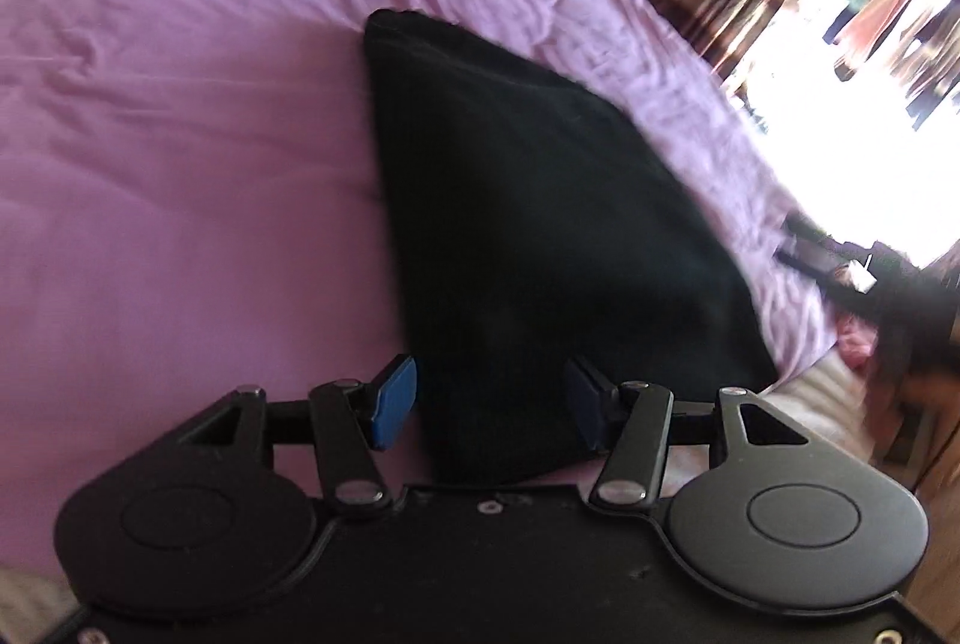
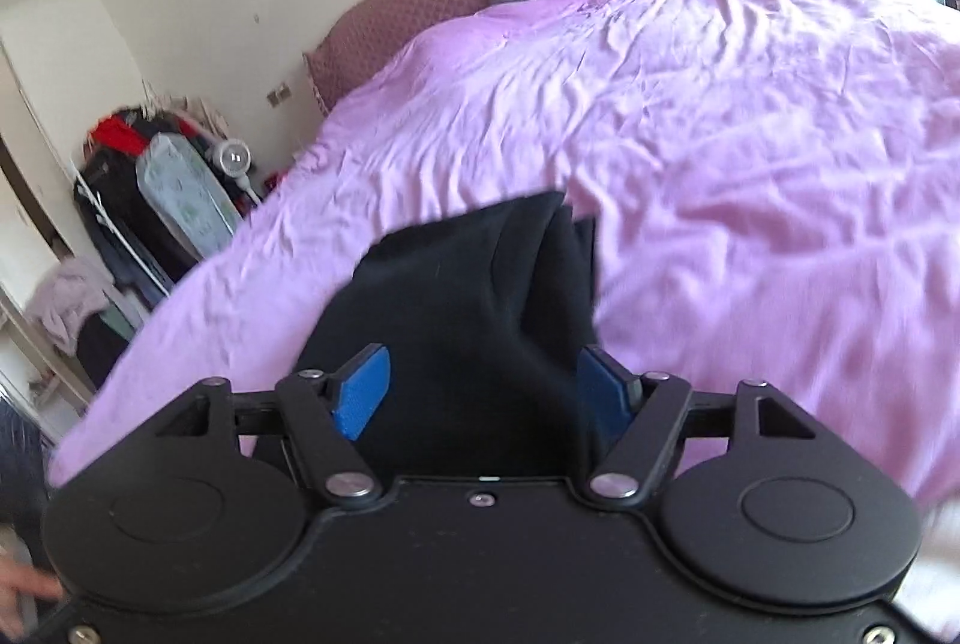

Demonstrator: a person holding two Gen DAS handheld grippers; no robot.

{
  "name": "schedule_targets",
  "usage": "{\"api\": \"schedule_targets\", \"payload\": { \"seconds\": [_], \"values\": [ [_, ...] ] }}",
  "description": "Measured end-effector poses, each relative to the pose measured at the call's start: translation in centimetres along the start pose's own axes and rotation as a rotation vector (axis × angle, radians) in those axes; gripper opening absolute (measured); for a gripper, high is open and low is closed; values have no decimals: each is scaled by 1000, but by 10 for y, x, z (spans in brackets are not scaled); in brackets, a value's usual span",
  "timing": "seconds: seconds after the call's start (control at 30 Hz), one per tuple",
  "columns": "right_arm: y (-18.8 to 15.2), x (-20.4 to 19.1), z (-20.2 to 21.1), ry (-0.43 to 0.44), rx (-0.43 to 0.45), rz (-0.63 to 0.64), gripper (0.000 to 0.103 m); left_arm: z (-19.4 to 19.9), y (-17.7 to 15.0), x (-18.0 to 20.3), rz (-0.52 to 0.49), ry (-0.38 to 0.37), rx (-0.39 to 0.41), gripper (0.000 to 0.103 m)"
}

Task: Fold small clothes

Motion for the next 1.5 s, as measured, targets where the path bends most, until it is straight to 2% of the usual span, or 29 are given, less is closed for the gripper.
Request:
{"api": "schedule_targets", "payload": {
  "seconds": [0.1, 0.23, 0.43, 0.7, 0.77, 0.87, 0.97, 1.03, 1.17, 1.23, 1.3, 1.4, 1.5],
  "values": [
    [14, 18, -11, 21, 3, -33, 72, -2, -1, -15, 23, 19, -10, 59],
    [15, 46, -31, 55, -40, -102, 72, -20, 0, -27, 85, 11, -52, 59],
    [17, 76, -61, 176, -82, -208, 72, -35, -1, -41, 153, -33, -79, 61],
    [16, 102, -110, 248, -163, -295, 73, -37, 0, -45, 179, -81, -100, 64],
    [17, 108, -119, 259, -173, -316, 72, -35, 3, -45, 202, -137, -106, 64],
    [19, 111, -128, 310, -192, -323, 72, -34, 5, -46, 257, -313, -142, 65],
    [20, 114, -141, 352, -207, -335, 73, -49, 3, -54, 280, -320, -178, 65],
    [22, 113, -152, 377, -213, -345, 73, -56, 1, -52, 292, -360, -195, 65],
    [28, 105, -173, 463, -234, -353, 75, -63, 7, -43, 264, -379, -223, 65],
    [31, 96, -185, 515, -256, -357, 85, -62, 6, -46, 274, -406, -231, 66],
    [35, 88, -198, 537, -275, -329, 86, -64, 8, -51, 301, -443, -243, 66],
    [38, 71, -214, 573, -307, -311, 91, -63, 10, -62, 395, -519, -253, 66],
    [38, 60, -228, 563, -328, -266, 96, -64, 8, -65, 424, -526, -245, 66]
  ]
}}
Point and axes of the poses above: each gripper's, at about its wrist camera, not at the fingertips, and z roughly against the way its jaws point, x to its right, y to its top, the point moved 7 cm from there along -z, roughly the way its jaws point, and after that the axes turned 11 degrees about z, right-handed, at the moved point
